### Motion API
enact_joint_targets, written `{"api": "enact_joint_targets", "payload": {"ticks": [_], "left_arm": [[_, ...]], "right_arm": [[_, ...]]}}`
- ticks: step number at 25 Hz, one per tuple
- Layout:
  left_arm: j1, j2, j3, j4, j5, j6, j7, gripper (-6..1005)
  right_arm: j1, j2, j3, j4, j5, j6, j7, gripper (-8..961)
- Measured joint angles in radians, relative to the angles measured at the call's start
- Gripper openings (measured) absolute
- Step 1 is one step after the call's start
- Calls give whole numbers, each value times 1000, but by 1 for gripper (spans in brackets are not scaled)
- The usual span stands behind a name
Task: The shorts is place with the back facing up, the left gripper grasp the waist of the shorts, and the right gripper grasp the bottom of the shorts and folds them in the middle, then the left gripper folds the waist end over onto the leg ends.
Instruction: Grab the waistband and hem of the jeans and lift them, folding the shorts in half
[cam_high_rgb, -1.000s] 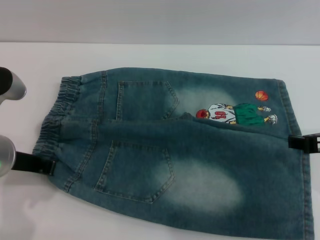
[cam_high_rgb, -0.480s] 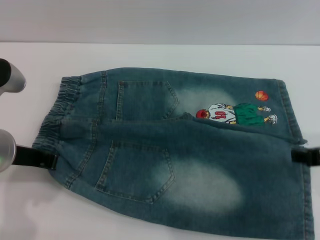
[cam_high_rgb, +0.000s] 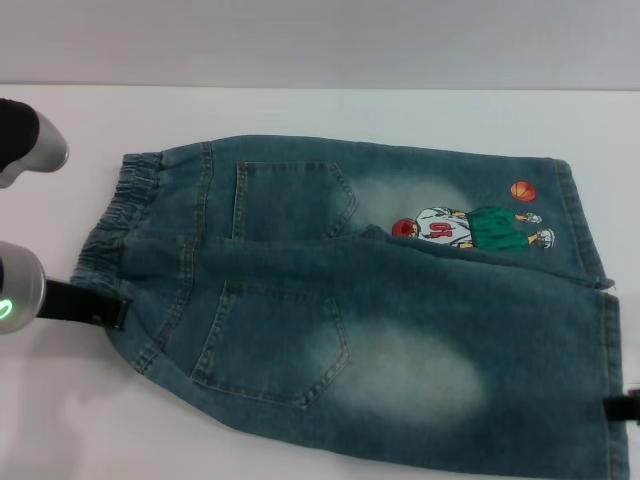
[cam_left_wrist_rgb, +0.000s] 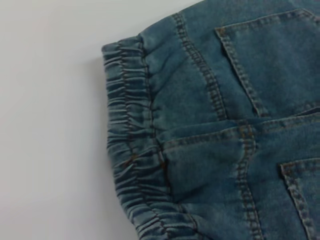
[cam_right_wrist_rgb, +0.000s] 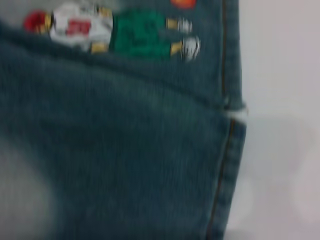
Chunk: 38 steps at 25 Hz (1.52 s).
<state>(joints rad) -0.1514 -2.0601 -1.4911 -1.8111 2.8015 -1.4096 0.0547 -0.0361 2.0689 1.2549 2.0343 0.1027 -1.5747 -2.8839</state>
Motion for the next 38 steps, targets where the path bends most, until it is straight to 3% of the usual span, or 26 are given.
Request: {"api": "enact_joint_targets", "payload": {"ticks": [8,21,38], "left_arm": [[-16,0,7,12,0,2,-6,-1],[-47,0,6,30,0,-1,-9,0],[-53,0,11,33,-2,3,-4,0]], "right_arm": [[31,2,-7,2,0,-102,6,743],[29,5,-8,0,101,-101,12,743],[39,3,-8,-4,102,-147,13,743]]}}
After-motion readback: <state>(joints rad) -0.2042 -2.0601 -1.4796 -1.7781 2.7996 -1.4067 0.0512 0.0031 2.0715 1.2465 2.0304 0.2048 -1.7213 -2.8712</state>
